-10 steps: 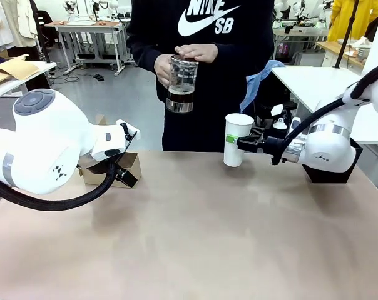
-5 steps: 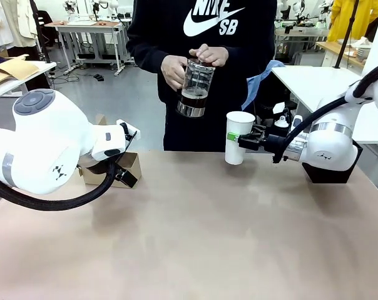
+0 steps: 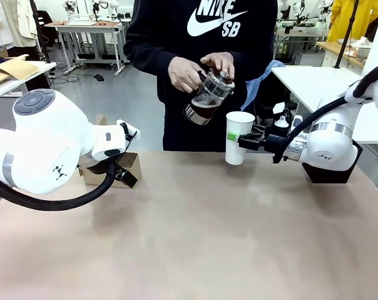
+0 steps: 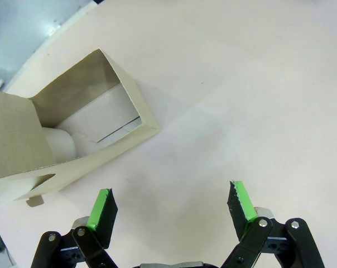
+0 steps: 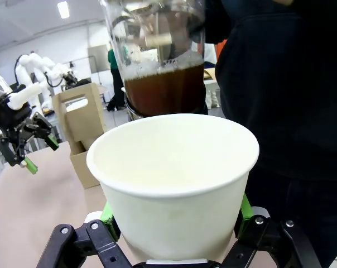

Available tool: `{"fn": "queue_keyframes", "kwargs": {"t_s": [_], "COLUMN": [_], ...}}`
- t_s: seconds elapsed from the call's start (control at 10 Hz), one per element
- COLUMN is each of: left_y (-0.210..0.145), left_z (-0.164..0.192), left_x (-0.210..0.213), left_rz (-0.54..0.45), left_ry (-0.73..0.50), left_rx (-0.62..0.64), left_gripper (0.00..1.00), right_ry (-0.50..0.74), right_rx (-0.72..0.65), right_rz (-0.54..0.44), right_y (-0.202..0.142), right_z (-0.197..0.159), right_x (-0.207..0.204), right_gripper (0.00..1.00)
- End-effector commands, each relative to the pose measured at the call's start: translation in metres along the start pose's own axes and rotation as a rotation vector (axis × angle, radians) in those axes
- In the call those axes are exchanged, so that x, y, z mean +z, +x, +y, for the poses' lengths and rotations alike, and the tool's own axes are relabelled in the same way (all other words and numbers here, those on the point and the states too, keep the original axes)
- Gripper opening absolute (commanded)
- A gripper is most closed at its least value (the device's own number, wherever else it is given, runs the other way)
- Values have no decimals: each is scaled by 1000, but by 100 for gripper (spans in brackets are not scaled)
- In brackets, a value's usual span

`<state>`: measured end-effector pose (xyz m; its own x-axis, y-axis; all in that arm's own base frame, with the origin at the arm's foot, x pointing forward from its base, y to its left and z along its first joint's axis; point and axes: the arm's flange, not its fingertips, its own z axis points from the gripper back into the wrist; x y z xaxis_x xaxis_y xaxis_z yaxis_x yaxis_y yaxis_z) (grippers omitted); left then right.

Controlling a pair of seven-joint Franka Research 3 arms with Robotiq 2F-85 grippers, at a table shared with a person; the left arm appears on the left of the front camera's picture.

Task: Pour a drink into a cup and package it in a carrier.
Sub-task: When a person places the Paper Cup Lid on the 600 ml Paper Cup , lift the 600 ml Paper Cup.

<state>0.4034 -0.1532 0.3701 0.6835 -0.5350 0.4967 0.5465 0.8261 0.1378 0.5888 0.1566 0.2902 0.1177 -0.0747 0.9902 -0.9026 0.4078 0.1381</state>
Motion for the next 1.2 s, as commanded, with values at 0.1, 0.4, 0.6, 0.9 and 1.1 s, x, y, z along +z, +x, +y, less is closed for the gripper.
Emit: {"fn": "queue_keyframes", "kwargs": {"t_s": [0.1,0.4,0.6,0.9,1.1], "left_y": [0,0,0,0,0], "left_z": [1,1,1,1,1], "left_x": [0,0,0,0,0], "left_rz": [-1,-1,-1,-1,-1], "left_ry": [-2,-2,-2,-2,-2], "left_rx": [3,3,3,3,3], "left_gripper": [100,100,100,100,100], "right_ry": [-1,-1,-1,-1,-1], "right_rx": [-1,-1,-1,-1,-1], "right_rz": [-6,-6,-6,-6,-6], "right_y": [4,4,4,4,4], "right_z": [2,2,2,2,2], "right_x": [0,0,0,0,0], "right_gripper": [91,91,91,91,91]}}
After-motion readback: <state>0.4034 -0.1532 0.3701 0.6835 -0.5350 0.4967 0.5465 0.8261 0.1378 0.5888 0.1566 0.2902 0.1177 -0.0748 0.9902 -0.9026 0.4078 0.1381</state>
